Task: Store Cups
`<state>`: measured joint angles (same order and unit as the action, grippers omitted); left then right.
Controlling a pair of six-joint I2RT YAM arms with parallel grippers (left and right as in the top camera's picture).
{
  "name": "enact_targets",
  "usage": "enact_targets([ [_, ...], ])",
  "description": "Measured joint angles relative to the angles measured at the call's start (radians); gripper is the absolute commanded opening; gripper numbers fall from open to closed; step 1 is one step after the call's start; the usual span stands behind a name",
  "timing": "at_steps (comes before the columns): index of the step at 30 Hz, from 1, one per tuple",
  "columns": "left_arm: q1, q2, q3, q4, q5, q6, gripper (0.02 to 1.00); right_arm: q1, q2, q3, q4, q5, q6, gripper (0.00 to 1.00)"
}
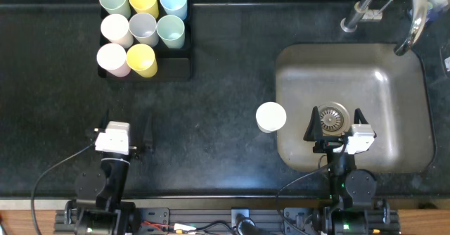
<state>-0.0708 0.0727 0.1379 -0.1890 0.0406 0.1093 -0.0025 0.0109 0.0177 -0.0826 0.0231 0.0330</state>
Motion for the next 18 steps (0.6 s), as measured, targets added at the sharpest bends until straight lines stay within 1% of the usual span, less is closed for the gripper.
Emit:
enact_targets([
  [4,0.000,-0.016,-0.010,-0.033,0.000,0.000,0.998,0.000,0.000,0.000,0.000,0.000,0.000,0.998],
  [8,0.000,-0.020,-0.066,0.034,-0.001,-0.013,0.998,0.000,0.000,0.000,0.000,0.000,0.000,0.996],
  [11,0.000,-0.022,-0.116,0.092,-0.004,-0.037,0.998,0.000,0.000,0.000,0.000,0.000,0.000,0.998],
  [18,0.000,-0.060,-0.121,0.106,-0.032,-0.134,0.998,0.000,0.000,0.000,0.000,0.000,0.000,0.998],
])
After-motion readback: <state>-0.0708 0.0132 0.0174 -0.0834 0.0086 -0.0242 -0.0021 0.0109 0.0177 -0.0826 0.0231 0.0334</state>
